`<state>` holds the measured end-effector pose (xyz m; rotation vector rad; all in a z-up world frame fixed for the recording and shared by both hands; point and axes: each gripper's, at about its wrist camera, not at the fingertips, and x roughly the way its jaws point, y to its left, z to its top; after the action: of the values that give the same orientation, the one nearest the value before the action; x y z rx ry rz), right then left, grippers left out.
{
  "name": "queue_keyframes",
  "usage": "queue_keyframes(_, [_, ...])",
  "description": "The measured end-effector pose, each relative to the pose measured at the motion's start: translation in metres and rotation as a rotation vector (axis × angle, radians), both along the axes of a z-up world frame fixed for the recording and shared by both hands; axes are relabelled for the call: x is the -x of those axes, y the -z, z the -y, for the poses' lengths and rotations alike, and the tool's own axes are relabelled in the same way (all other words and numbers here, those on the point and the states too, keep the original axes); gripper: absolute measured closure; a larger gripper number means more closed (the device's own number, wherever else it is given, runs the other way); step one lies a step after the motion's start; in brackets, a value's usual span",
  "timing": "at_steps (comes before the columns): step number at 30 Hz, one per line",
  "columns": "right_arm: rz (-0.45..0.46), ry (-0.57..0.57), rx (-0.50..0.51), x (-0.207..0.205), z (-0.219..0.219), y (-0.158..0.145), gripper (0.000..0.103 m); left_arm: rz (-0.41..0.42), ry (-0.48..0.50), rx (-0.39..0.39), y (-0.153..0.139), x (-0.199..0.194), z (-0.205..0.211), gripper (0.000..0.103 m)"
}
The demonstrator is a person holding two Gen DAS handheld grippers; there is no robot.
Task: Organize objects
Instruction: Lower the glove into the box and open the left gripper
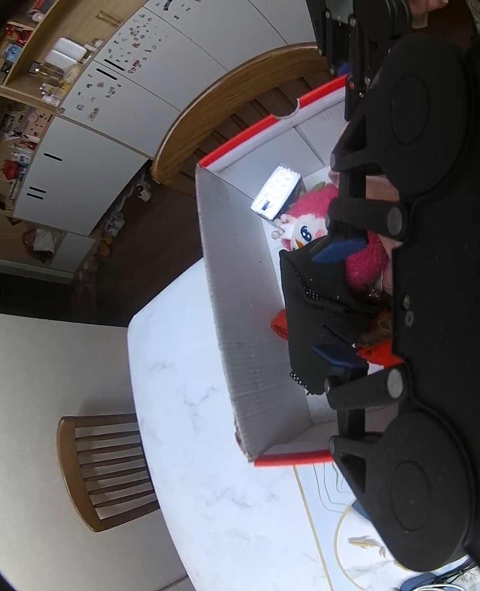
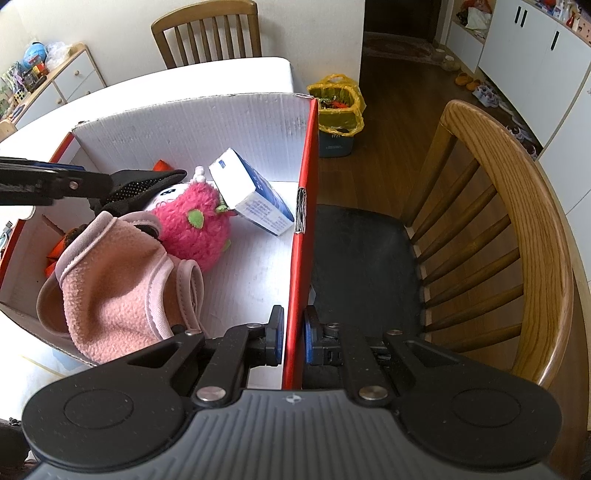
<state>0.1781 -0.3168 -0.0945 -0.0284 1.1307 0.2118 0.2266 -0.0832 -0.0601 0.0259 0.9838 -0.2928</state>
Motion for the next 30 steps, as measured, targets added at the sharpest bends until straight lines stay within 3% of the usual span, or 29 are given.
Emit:
queue_keyframes(11, [-0.001,-0.003,0.007,-0.001,-0.001,0.001,0.092,0.048,-0.027,0.006,-0.018,0.019,-0.017,0.047])
queue_keyframes(15, [-0.001,-0.003,0.011,-0.002,-0.001,0.0,0.092,0.069,-0.05,0.006,-0.023,0.025,-0.03,0.037])
queue_keyframes(19, [-0.002,0.001,0.013,-0.003,-0.001,0.0,0.093,0.089,-0.084,0.012,-0.027,0.031,-0.046,0.02])
queue_keyframes(30, [-0.003,0.005,0.015,-0.005,-0.002,-0.001,0.093,0.117,-0.182,0.033,-0.028,0.043,-0.1,0.001])
